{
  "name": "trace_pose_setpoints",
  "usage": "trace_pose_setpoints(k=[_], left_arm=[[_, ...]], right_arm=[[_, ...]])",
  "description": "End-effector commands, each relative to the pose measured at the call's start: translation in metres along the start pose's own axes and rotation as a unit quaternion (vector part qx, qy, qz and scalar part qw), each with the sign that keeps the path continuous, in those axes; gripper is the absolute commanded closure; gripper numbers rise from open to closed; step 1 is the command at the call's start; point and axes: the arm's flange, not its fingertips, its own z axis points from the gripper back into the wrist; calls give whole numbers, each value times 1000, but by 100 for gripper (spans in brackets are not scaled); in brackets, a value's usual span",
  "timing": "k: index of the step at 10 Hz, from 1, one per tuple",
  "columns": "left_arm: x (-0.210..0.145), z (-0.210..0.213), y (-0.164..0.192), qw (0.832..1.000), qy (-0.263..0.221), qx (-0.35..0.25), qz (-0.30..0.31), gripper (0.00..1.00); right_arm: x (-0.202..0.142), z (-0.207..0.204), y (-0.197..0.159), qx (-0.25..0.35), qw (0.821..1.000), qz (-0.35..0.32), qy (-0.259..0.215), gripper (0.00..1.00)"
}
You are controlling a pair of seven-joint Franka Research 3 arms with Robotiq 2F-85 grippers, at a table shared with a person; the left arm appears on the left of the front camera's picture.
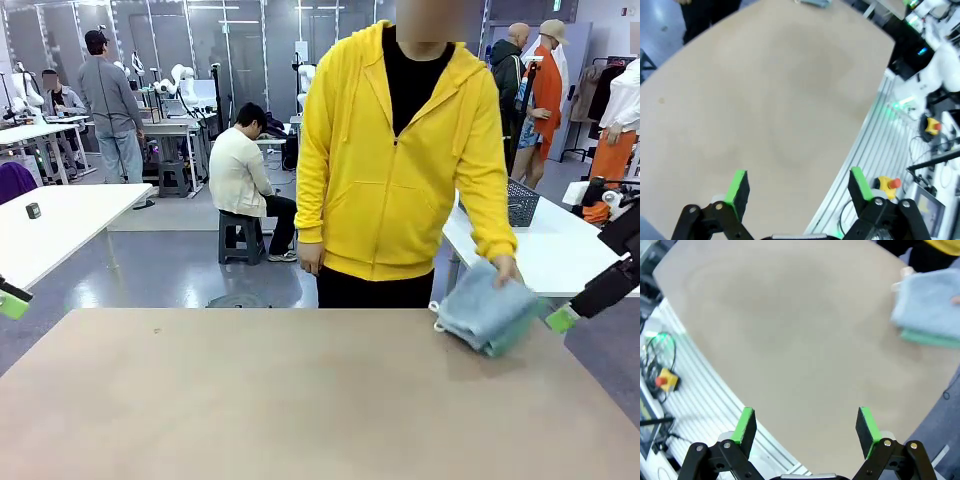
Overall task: Fold the towels and place them in the basket.
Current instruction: Stack the folded Towel with hook on the right side of the table.
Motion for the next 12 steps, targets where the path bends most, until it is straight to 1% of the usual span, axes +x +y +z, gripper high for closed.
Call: trace_pose_setpoints(k=[1, 2, 3, 4, 5, 6, 7, 8, 9, 11, 12], left_arm=[[-13, -1, -2, 997, -25, -71, 2, 0], [-23, 4, 3, 994, -43, -99, 12, 0], [-36, 15, 9, 986, -64, -150, 25, 0], [-53, 31, 17, 972, -76, -220, 46, 0], [-68, 46, 24, 960, -78, -266, 47, 0], [-82, 60, 34, 948, -97, -297, 55, 0], [-95, 71, 43, 936, -100, -334, 46, 0], [-110, 81, 54, 926, -110, -357, 57, 0], [-124, 89, 62, 923, -127, -357, 70, 0], [-147, 101, 73, 909, -161, -377, 80, 0], [-153, 101, 76, 906, -169, -379, 81, 0]], right_arm=[[-8, 8, 5, 35, 999, 27, -6, 0], [-14, 12, 2, 63, 998, 21, -17, 0], [-25, 18, -5, 108, 993, 11, -37, 0], [-38, 23, -19, 152, 987, -10, -56, 0], [-50, 27, -36, 189, 979, -42, -68, 0], [-60, 32, -60, 240, 961, -112, -75, 0], [-74, 32, -84, 272, 945, -157, -92, 0], [-95, 32, -106, 303, 927, -185, -123, 0], [-114, 31, -120, 323, 910, -210, -153, 0], [-136, 25, -131, 339, 894, -230, -180, 0], [-140, 25, -135, 335, 890, -243, -193, 0]])
